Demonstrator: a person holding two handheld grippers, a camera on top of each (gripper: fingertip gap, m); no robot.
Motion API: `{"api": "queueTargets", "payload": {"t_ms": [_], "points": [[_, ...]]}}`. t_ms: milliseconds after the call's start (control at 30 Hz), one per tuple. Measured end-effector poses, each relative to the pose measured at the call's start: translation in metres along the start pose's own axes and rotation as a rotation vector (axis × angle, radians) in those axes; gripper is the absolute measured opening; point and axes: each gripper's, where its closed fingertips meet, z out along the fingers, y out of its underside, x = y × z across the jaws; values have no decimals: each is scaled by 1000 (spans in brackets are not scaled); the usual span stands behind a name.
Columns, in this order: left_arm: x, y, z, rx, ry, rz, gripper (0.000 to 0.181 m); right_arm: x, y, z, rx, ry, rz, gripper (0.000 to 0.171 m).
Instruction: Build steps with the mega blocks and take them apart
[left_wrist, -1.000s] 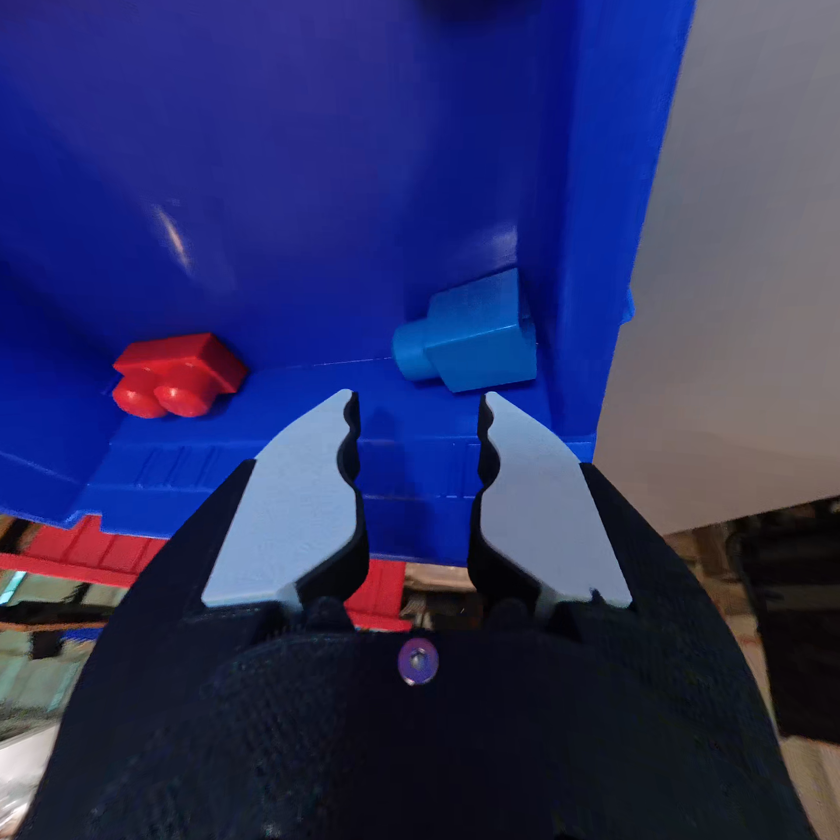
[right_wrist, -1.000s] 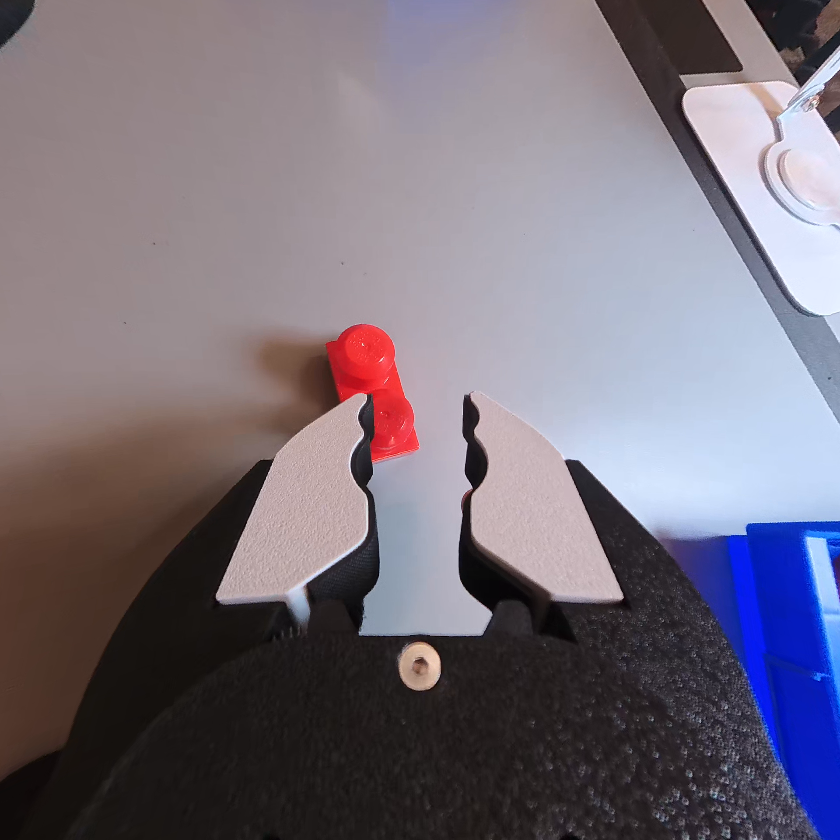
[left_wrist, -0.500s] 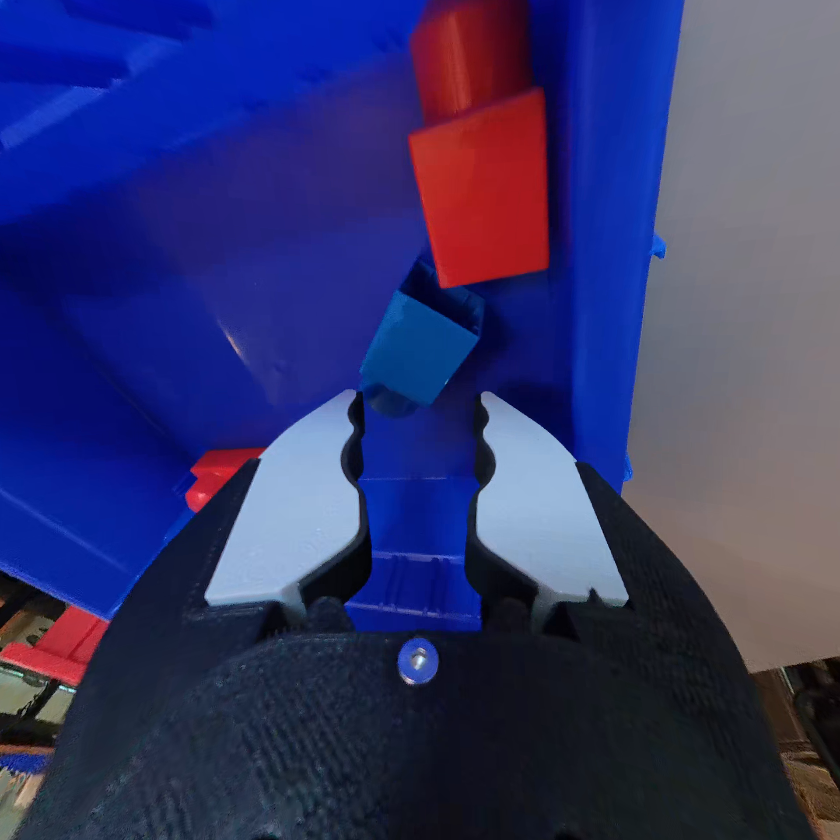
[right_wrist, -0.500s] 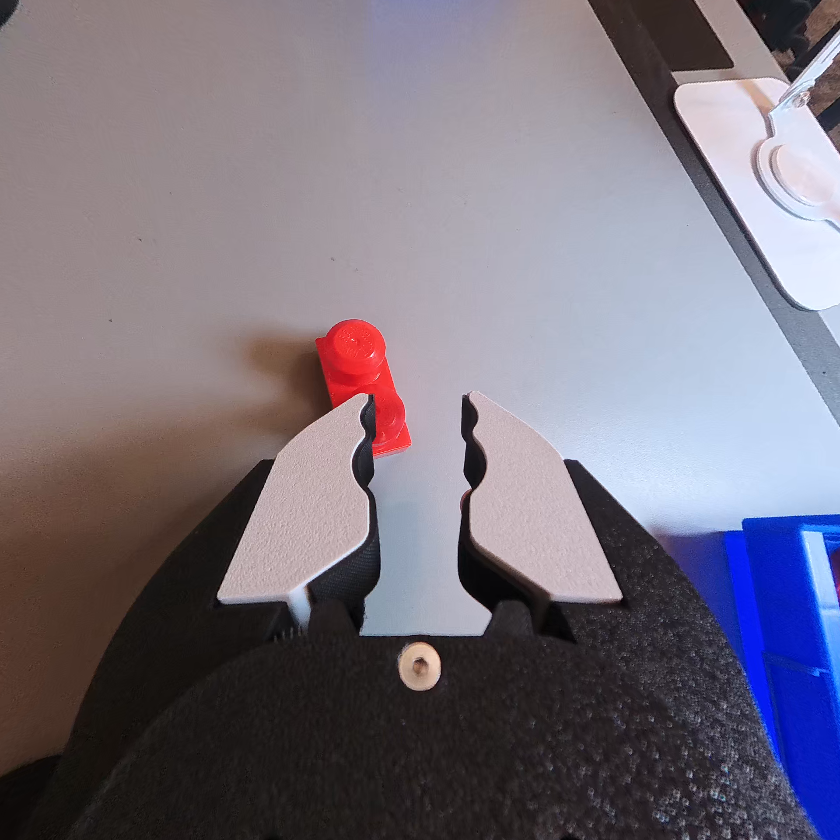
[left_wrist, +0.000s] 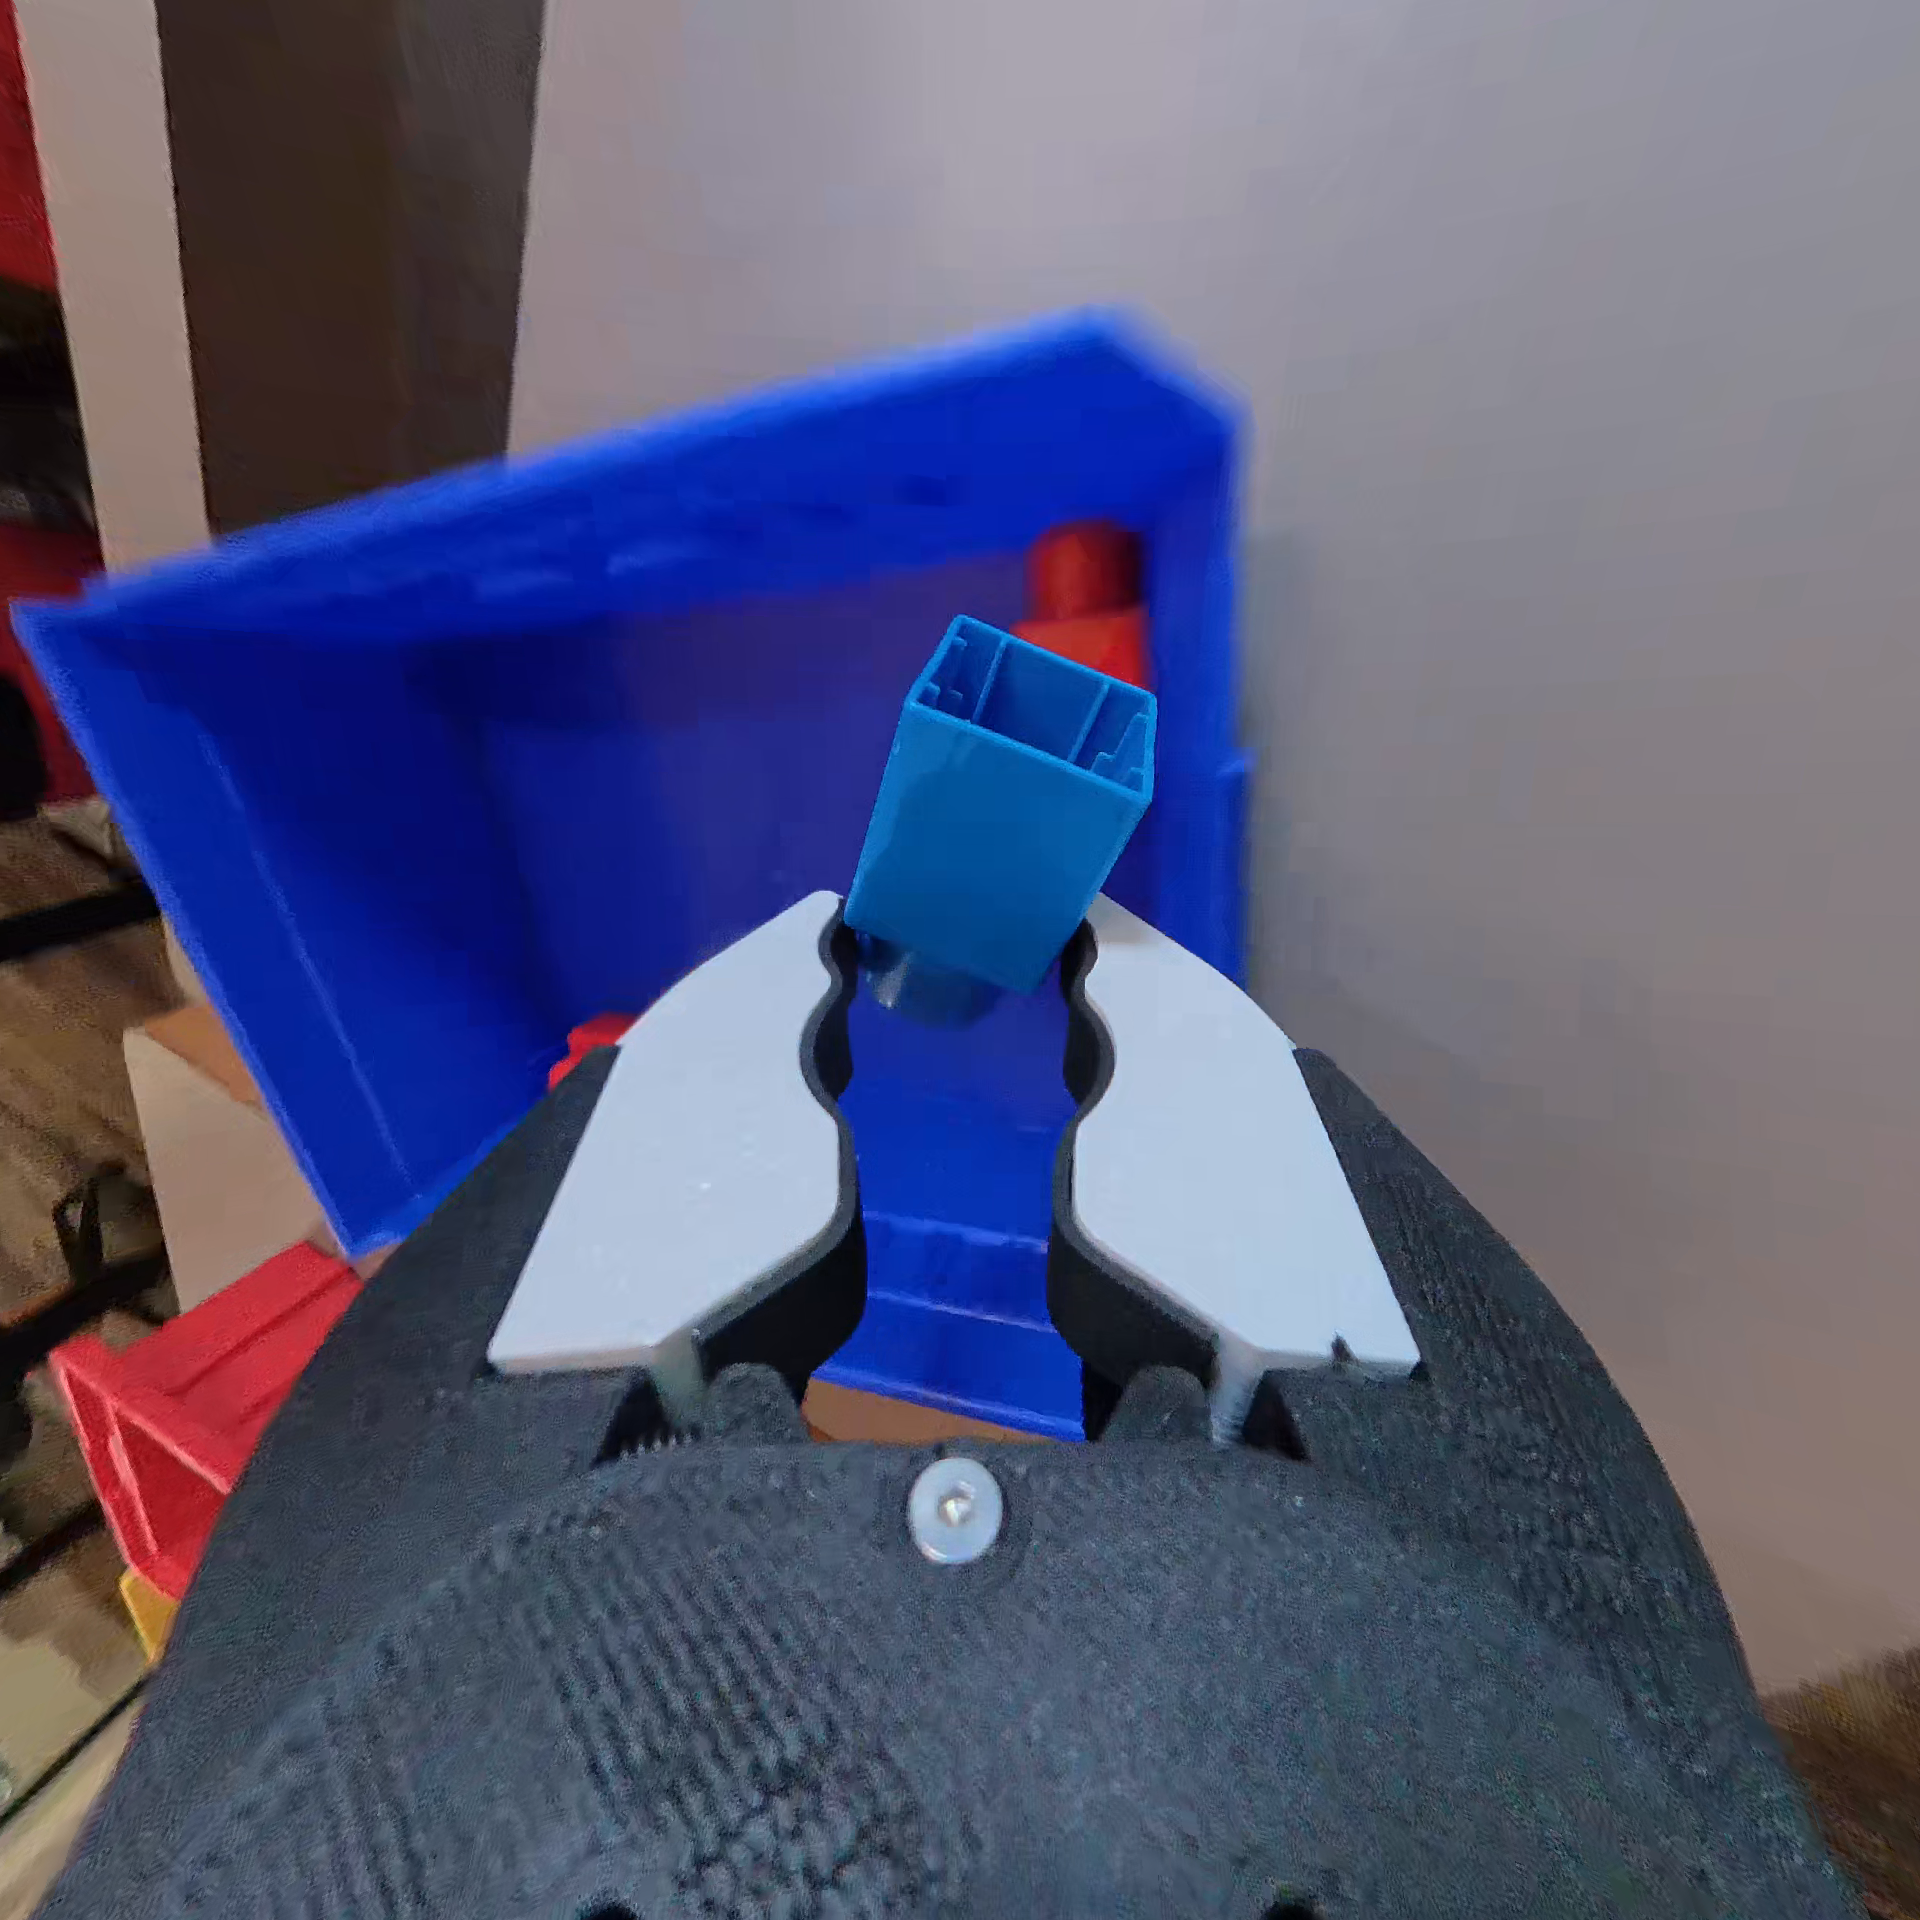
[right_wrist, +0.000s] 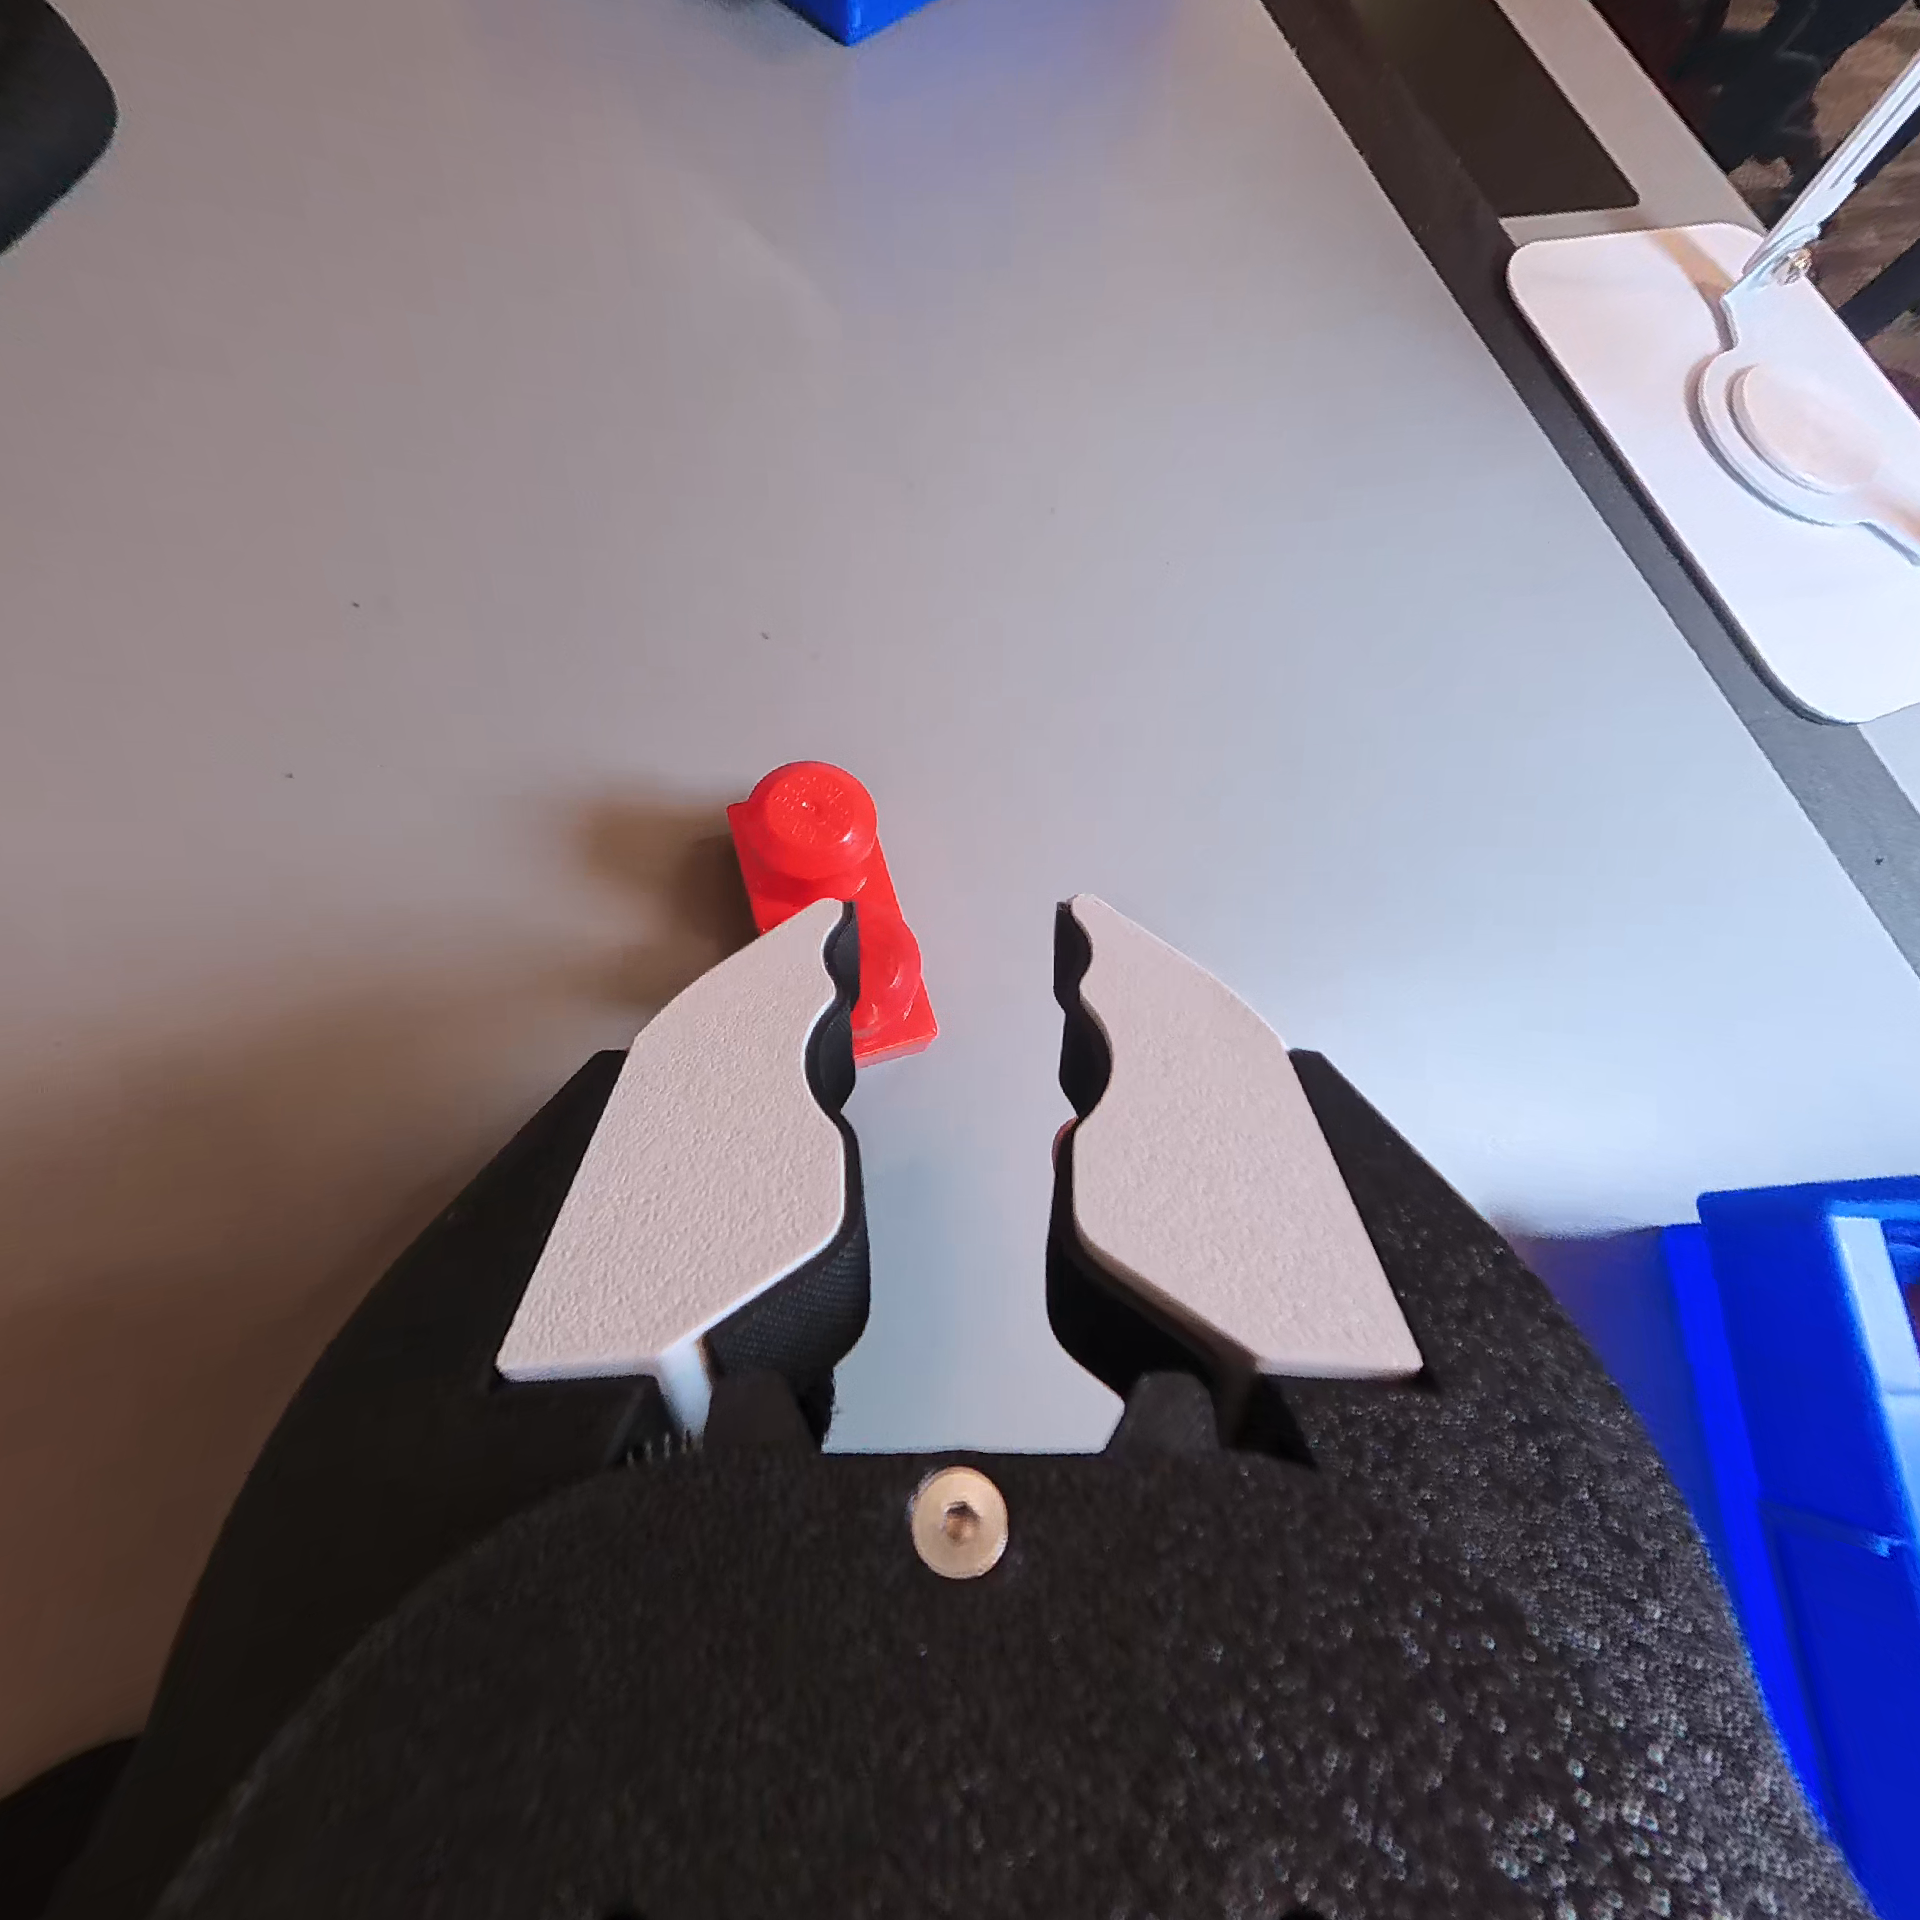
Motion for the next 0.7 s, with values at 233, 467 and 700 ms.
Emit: {"api": "queueTargets", "payload": {"t_ms": [233,467,700], "points": [[129,-122,8,105,239,204,38,-11,8,11,-43,-51,-34,47],[189,-210,48,177,336,297,38,-19,11,14,-64,-87,-46,50],[209,-239,52,331,362,248,50,-25,25,26,-150,-94,-76,50]]}}
